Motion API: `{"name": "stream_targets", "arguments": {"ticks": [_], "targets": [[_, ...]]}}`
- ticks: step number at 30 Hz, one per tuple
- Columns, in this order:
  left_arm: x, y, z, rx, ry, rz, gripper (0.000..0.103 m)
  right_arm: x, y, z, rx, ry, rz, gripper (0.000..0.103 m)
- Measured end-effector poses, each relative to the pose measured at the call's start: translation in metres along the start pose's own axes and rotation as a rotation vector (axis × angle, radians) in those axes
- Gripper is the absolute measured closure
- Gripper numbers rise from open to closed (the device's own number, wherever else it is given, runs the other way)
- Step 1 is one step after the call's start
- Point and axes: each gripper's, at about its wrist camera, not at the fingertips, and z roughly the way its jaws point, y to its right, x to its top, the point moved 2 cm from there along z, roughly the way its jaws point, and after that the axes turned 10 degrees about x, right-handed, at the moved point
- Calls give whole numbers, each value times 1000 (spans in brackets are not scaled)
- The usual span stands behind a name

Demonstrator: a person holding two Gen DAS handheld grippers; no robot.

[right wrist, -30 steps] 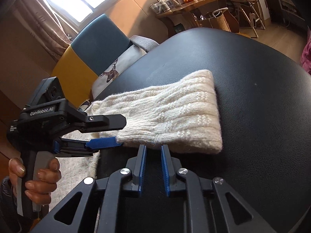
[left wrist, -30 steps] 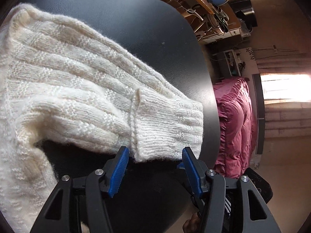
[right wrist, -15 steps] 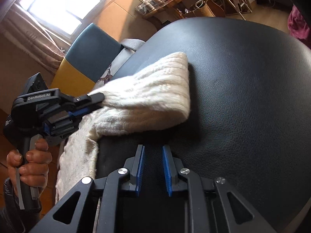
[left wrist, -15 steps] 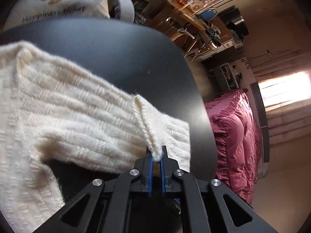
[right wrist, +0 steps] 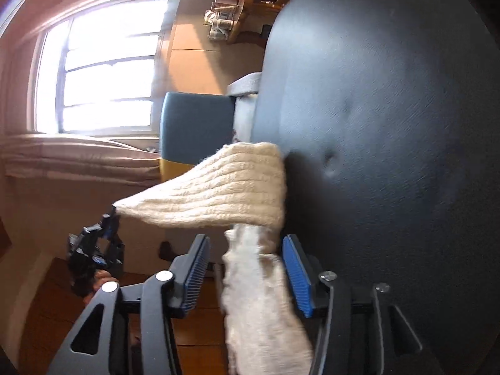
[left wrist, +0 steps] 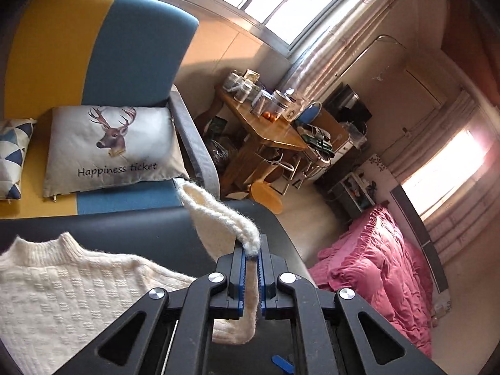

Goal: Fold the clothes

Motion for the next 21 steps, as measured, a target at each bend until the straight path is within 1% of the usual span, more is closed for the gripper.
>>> {"name": "stream_targets", "arguments": {"ticks": [1, 2, 3, 6, 9, 13, 15, 16, 18, 21], "targets": [[2, -4, -7, 3, 14, -1, 97, -3, 3, 11, 67, 6, 58, 18], [5, -7, -14, 1, 25, -1, 97, -8, 6, 24, 131, 13, 118, 6], [7, -8, -20, -4, 35, 1, 97, -13, 10, 37, 191, 20, 177, 1], [13, -6, -40, -40, 66, 6, 97, -30, 20, 75, 301, 52, 299, 0], [19, -1, -64, -80, 109, 28, 97, -43, 29, 109, 369, 87, 396, 0], [25, -3, -94, -125, 160, 39, 97, -52, 40, 147, 369, 125, 463, 0], [26, -13, -106, -146, 178, 21, 97, -54, 47, 158, 364, 167, 492, 0], [25, -19, -114, -160, 189, 9, 97, -53, 49, 164, 368, 174, 499, 0], [22, -36, -128, -169, 212, -13, 97, -51, 55, 171, 334, 199, 494, 0], [18, -73, -144, -157, 242, -65, 97, -47, 59, 175, 286, 198, 463, 0]]}}
